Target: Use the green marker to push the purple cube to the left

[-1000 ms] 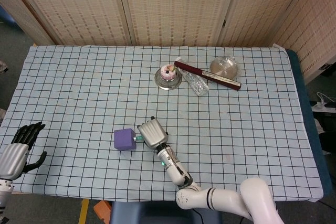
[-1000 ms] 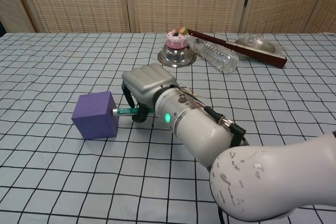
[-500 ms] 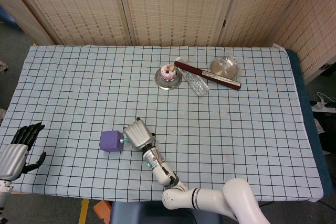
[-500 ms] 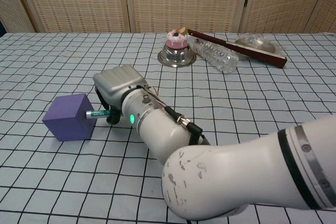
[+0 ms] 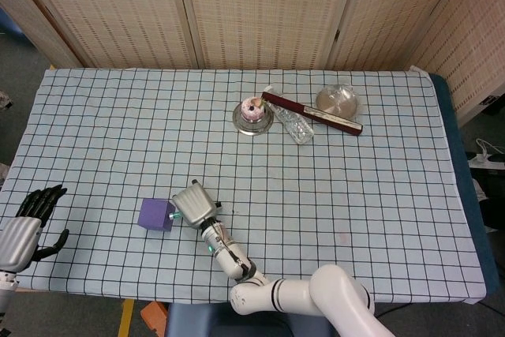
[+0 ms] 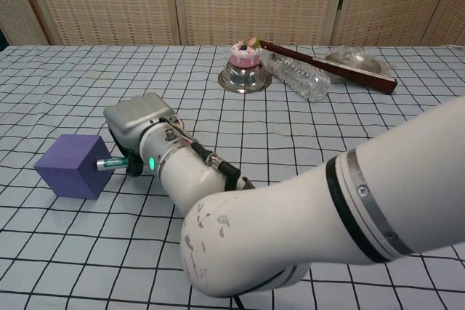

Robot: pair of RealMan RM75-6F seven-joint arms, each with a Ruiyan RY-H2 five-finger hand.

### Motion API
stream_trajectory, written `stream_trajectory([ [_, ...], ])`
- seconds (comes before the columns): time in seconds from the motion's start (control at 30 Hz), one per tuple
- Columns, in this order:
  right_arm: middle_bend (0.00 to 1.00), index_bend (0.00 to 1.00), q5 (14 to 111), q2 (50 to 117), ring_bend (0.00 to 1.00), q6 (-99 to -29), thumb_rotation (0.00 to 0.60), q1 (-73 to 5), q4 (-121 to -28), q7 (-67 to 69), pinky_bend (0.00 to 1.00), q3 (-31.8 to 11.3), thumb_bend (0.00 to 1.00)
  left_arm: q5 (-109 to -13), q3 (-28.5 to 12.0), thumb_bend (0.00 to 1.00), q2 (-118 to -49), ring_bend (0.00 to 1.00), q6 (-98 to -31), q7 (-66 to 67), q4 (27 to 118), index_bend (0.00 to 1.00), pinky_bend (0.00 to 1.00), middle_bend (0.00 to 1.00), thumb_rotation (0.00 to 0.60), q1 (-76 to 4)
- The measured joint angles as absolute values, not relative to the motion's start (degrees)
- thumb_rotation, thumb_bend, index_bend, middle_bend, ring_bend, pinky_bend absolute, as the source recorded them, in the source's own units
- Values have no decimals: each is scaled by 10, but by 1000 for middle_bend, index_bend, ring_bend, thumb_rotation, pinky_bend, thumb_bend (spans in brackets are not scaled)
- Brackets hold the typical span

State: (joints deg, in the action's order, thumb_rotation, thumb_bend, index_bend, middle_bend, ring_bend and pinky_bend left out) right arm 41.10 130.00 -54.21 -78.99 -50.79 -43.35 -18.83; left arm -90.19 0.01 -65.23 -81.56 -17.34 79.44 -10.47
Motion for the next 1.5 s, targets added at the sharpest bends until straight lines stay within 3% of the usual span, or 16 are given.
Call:
stream_trajectory([
  [0.2, 761, 837, 420, 1295, 586, -594, 600, -768, -517, -434, 378, -166, 394, -906, 2, 443, -653, 0, -820, -168, 795, 0, 45, 0, 600, -104],
  [0.37, 760, 837, 441, 1250, 585, -640, 600, -717, -590, -452, 378, -135, 394, -911, 3, 443, -655, 0, -827, -156, 798, 0, 45, 0, 600, -102],
  [0.53, 761, 831, 465, 1160, 585, -702, 600, -645, -728, -476, 378, -88, 394, -914, 4, 443, -658, 0, -828, -137, 801, 0, 45, 0, 600, -101],
  [0.7, 761, 808, 497, 1036, 586, -777, 600, -544, -865, -488, 378, -12, 394, -914, 4, 442, -662, 0, -829, -123, 804, 0, 46, 0, 600, -101],
  [0.83, 749, 712, 526, 962, 546, -815, 600, -468, -909, -476, 378, 47, 392, -912, 4, 442, -664, 0, -827, -111, 807, 0, 46, 0, 600, -101],
  [0.93, 618, 545, 545, 938, 467, -822, 600, -433, -915, -447, 359, 74, 391, -910, 4, 441, -666, 0, -823, -103, 808, 0, 47, 0, 600, -102],
  [1.13, 206, 20, 572, 915, 208, -786, 600, -389, -898, -368, 267, 92, 359, -907, 5, 442, -671, 0, -811, -91, 808, 0, 52, 0, 600, -106],
  [1.23, 74, 0, 593, 901, 115, -767, 600, -375, -892, -334, 229, 94, 284, -904, 5, 443, -673, 0, -806, -84, 808, 0, 56, 0, 600, -107],
  [1.37, 33, 0, 633, 871, 91, -761, 600, -357, -905, -288, 226, 97, 222, -901, 5, 442, -673, 0, -804, -77, 810, 0, 68, 0, 600, -107],
  [1.5, 29, 0, 690, 826, 76, -801, 600, -328, -941, -257, 210, 103, 191, -901, 5, 442, -672, 0, -808, -73, 812, 0, 72, 0, 600, -106],
])
